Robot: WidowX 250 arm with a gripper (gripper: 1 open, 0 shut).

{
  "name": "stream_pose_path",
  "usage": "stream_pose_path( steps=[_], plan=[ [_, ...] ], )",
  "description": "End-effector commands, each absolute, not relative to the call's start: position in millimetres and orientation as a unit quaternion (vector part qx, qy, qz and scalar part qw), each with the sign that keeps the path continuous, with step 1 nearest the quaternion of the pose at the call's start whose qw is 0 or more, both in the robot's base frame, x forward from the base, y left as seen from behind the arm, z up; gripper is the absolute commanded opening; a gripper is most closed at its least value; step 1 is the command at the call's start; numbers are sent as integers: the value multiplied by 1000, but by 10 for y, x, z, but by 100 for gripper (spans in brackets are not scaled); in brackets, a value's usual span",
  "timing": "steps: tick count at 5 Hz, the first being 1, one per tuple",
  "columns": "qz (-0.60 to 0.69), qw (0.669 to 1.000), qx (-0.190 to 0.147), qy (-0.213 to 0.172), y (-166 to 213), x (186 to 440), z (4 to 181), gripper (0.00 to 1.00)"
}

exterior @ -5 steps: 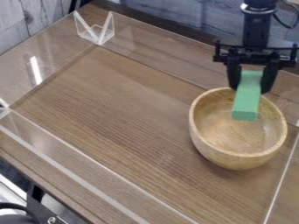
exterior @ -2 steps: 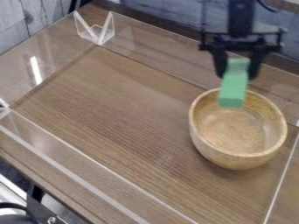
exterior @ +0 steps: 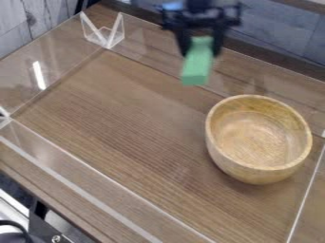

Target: Move green stick from inside the wooden bowl to the table next to it

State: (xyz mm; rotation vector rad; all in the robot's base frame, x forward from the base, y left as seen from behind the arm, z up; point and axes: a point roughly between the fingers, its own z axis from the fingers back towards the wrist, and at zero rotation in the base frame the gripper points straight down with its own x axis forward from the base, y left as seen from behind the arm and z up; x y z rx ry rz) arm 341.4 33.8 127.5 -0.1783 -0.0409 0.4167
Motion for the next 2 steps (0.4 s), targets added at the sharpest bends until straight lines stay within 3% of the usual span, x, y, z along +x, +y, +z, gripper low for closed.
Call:
stream_pose_path(
  steps=[1,2],
  plan=[
    [219,969,-80,-78,589,3432,1700,0],
    [220,970,-68,-83,807,3449,1746,0]
  ],
)
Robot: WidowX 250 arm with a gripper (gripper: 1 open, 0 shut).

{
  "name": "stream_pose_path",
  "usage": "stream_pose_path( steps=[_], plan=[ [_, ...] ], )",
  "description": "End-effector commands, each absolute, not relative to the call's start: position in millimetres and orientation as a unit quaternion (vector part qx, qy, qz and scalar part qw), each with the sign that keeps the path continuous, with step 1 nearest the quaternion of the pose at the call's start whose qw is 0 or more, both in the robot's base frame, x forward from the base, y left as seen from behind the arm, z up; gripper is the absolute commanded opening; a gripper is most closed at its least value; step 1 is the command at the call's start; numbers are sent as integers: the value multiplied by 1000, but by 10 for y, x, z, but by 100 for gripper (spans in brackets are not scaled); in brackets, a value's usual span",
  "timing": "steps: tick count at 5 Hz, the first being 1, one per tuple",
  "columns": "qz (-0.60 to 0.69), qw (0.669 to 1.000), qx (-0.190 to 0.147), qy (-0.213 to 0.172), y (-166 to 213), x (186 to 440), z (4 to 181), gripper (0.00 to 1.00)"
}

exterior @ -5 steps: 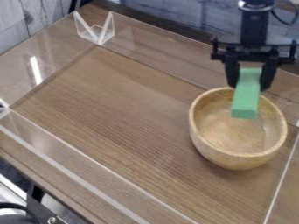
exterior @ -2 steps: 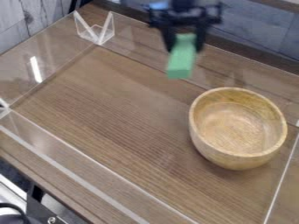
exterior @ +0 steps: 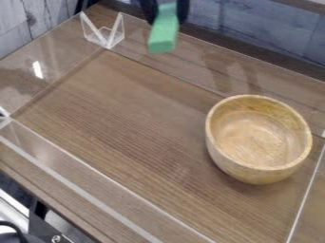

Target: Move green stick from inside the wooden bowl to the table next to it

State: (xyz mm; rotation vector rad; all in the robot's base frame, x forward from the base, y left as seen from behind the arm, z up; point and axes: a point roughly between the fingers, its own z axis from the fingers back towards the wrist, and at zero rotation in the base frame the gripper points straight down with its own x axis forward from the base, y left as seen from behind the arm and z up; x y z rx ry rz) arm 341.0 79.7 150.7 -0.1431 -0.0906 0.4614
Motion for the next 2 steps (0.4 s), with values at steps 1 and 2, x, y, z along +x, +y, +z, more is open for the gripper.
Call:
stream_pose_path(
  steps=[1,2],
  plan=[
    [222,970,-53,-88,900,3576,1575,0],
    [221,970,-42,-91,907,3701,1430,0]
  ],
)
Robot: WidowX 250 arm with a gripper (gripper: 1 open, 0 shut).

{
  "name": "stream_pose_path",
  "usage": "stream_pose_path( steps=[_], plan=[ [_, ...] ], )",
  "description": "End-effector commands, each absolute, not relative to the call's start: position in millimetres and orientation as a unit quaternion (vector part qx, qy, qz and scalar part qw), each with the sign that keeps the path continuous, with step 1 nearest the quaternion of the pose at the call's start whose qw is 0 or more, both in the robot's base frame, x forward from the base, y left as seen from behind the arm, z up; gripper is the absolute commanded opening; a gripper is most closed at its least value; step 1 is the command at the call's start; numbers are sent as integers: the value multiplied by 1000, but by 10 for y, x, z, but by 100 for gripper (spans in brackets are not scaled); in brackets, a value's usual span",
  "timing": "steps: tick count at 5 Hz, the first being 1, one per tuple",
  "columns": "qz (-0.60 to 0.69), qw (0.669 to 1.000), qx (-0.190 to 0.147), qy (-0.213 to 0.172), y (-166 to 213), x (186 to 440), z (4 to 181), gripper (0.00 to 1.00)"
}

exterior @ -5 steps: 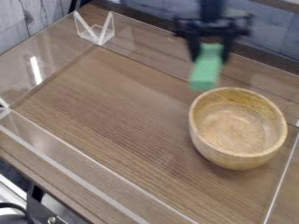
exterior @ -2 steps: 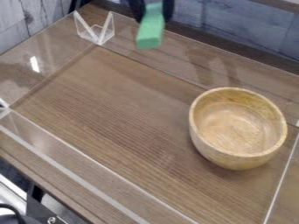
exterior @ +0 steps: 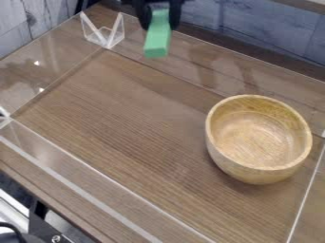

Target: Move green stick from inside the wooden bowl to the table next to it

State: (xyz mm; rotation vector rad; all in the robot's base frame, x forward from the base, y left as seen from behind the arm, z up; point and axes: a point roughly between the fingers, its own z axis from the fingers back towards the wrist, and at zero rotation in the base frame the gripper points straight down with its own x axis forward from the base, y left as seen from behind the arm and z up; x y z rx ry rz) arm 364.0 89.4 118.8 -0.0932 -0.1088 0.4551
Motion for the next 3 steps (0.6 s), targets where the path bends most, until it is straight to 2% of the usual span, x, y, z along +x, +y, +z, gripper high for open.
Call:
stream_pose_path(
  steps=[1,2,3],
  plan=[
    [208,973,-33,-95,970,3734,1393,0],
    [200,974,-27,-98,1045,3743,1396,0],
    [170,980,-23,-100,1022,3736,1299,0]
  ],
)
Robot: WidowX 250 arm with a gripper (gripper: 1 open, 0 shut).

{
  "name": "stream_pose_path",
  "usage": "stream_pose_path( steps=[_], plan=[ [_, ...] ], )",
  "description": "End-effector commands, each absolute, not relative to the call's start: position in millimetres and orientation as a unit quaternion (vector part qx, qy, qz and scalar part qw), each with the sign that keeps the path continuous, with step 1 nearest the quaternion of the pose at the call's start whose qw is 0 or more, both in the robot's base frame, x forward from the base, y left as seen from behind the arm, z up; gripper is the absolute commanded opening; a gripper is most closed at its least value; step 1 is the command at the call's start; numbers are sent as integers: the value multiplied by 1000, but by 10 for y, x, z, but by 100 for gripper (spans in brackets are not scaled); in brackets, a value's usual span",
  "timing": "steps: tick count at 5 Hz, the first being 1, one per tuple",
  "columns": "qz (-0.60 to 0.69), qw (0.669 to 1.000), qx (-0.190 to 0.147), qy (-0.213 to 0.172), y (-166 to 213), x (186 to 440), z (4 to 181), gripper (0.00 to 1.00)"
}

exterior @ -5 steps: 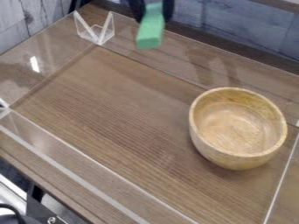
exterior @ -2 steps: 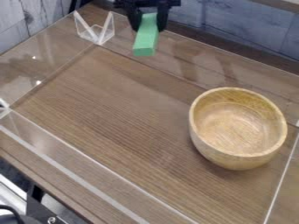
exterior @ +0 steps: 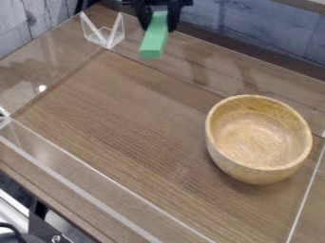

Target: Move green stick from inside the wooden bowl to the table next to it

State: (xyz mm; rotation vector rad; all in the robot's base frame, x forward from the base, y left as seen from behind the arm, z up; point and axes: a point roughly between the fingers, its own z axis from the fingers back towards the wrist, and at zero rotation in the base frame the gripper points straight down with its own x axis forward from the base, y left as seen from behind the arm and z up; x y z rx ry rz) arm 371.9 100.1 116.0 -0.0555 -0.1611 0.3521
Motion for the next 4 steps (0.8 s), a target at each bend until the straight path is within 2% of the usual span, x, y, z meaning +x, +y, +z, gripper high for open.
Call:
stream_pose_path(
  steps=[1,3,4],
  plan=[
    [145,984,-19,-101,989,3690,1201,0],
    [131,986,-18,-100,1005,3702,1045,0],
    [102,990,-20,-100,1064,3711,1047,0]
  ],
)
